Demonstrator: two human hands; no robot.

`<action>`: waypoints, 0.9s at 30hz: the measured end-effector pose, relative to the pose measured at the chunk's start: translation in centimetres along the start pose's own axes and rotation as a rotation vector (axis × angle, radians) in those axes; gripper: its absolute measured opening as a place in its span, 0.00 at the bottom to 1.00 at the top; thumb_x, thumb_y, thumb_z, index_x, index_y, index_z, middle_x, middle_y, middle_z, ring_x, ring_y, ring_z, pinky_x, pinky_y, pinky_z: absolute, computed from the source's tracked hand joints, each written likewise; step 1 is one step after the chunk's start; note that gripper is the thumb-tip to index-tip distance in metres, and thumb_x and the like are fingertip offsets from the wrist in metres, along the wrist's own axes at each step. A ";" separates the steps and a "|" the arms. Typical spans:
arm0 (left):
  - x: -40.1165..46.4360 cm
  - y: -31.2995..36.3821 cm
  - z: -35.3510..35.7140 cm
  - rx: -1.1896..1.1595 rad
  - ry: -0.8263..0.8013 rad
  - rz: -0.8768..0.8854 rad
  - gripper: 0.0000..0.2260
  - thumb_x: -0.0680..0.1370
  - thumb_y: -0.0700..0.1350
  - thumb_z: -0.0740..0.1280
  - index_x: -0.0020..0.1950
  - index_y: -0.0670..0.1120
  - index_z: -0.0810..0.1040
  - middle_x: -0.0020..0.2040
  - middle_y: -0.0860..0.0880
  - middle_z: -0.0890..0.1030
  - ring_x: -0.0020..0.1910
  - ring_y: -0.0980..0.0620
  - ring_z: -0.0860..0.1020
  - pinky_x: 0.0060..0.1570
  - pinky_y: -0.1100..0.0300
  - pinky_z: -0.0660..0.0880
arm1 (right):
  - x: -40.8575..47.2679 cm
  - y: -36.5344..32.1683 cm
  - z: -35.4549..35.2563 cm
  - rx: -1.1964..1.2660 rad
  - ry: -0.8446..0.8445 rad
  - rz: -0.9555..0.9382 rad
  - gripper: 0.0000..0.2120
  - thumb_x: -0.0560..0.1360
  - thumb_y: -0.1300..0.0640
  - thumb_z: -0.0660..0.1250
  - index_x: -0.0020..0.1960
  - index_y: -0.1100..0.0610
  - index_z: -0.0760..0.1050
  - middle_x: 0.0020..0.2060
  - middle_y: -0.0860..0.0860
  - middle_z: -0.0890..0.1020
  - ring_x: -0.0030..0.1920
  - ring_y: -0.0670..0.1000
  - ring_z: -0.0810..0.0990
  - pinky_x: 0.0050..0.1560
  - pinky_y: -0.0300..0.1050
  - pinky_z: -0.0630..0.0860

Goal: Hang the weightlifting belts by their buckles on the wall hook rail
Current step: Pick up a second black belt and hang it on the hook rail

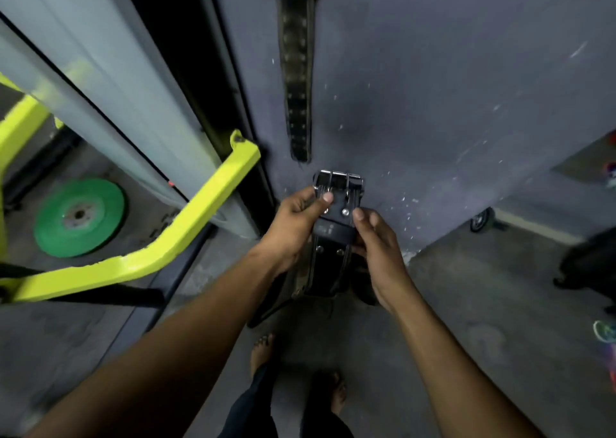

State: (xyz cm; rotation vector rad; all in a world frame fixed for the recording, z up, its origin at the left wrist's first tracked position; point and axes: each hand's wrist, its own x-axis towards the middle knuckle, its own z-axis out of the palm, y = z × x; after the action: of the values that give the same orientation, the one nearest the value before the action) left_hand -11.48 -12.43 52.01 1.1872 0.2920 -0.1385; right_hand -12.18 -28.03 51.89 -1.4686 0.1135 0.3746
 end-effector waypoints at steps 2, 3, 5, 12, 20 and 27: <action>-1.8 3.5 1.4 0.029 -0.041 0.051 0.07 0.84 0.38 0.64 0.55 0.40 0.82 0.49 0.42 0.87 0.44 0.50 0.86 0.48 0.58 0.82 | -0.7 -4.4 1.0 -0.020 0.002 -0.081 0.12 0.84 0.54 0.64 0.63 0.58 0.80 0.56 0.50 0.87 0.57 0.46 0.85 0.57 0.41 0.81; -2.6 5.2 2.1 0.040 -0.064 0.075 0.08 0.84 0.39 0.65 0.58 0.38 0.81 0.51 0.41 0.86 0.46 0.48 0.86 0.49 0.56 0.82 | -1.0 -6.3 1.5 -0.036 0.013 -0.118 0.12 0.84 0.54 0.65 0.63 0.57 0.80 0.56 0.50 0.87 0.57 0.46 0.85 0.58 0.41 0.81; -3.8 8.4 3.5 0.061 -0.103 0.125 0.11 0.83 0.40 0.65 0.62 0.34 0.78 0.53 0.38 0.86 0.48 0.45 0.85 0.50 0.55 0.82 | -1.7 -9.8 2.3 -0.081 0.038 -0.192 0.11 0.83 0.50 0.67 0.61 0.52 0.82 0.55 0.48 0.88 0.57 0.47 0.86 0.59 0.46 0.82; -5.6 18.0 6.8 0.095 -0.174 0.345 0.11 0.85 0.39 0.61 0.66 0.38 0.76 0.56 0.42 0.86 0.53 0.46 0.85 0.51 0.54 0.82 | -2.1 -20.6 3.4 -0.240 0.064 -0.552 0.06 0.81 0.52 0.70 0.56 0.48 0.83 0.50 0.46 0.89 0.54 0.46 0.87 0.58 0.51 0.83; -5.6 23.8 5.7 0.260 -0.239 0.348 0.11 0.81 0.47 0.69 0.62 0.52 0.75 0.51 0.51 0.83 0.52 0.54 0.82 0.55 0.54 0.79 | -3.0 -32.4 5.4 -0.082 0.228 -0.787 0.05 0.79 0.53 0.72 0.51 0.53 0.85 0.45 0.48 0.89 0.47 0.48 0.86 0.55 0.52 0.84; -5.1 27.6 4.9 0.388 -0.415 0.362 0.02 0.82 0.48 0.69 0.52 0.51 0.80 0.48 0.55 0.84 0.52 0.53 0.82 0.57 0.56 0.76 | -4.4 -40.9 8.7 -0.100 0.191 -0.873 0.05 0.81 0.56 0.71 0.49 0.55 0.85 0.43 0.48 0.89 0.45 0.47 0.86 0.52 0.48 0.83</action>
State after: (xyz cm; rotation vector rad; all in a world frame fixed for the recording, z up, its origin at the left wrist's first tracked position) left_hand -8.49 -6.92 79.80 1.5395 -0.3293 -0.1236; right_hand -4.74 -22.59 92.87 -1.5036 -0.3935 -0.4744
